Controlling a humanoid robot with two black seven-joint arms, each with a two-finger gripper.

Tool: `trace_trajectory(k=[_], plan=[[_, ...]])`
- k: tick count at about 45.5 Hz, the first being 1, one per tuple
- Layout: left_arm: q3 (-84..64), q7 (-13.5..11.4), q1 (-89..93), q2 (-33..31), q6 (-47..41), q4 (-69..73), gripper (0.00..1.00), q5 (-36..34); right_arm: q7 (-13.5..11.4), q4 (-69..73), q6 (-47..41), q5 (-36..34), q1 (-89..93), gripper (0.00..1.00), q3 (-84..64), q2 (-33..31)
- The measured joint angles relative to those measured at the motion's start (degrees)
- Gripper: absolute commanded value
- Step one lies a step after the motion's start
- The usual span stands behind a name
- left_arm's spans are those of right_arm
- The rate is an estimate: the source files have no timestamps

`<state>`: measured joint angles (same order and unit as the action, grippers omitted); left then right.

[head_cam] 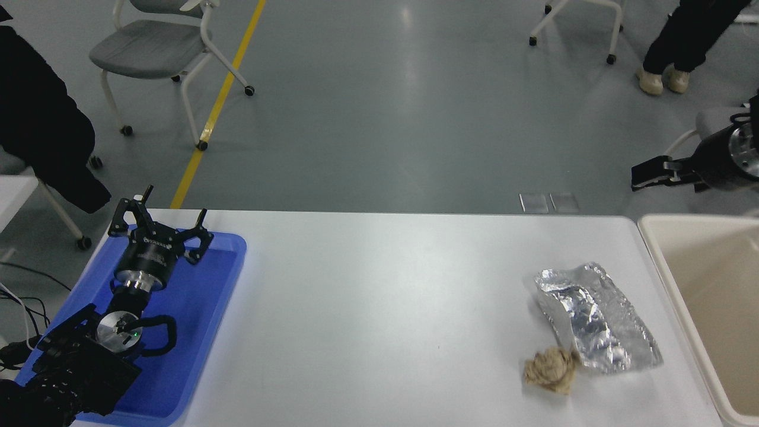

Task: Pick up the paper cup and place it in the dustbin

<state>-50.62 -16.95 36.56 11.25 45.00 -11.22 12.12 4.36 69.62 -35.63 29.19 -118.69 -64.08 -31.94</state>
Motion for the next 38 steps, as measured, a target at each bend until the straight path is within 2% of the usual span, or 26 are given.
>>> trace_trajectory(k=[18,38], plan=[[0.00,0.00,-0.09,0.14,0.00,0.05,1.00,0.00,-0.03,9.82,-7.96,-13.50,-11.27,1.00,-2.00,9.57],[0.00,-0.10,-0.14,0.17,0.00,0.05,1.00,0.00,-0.27,13.43,-9.20,-17.78,-16.11,1.00,-2.51,13.69]])
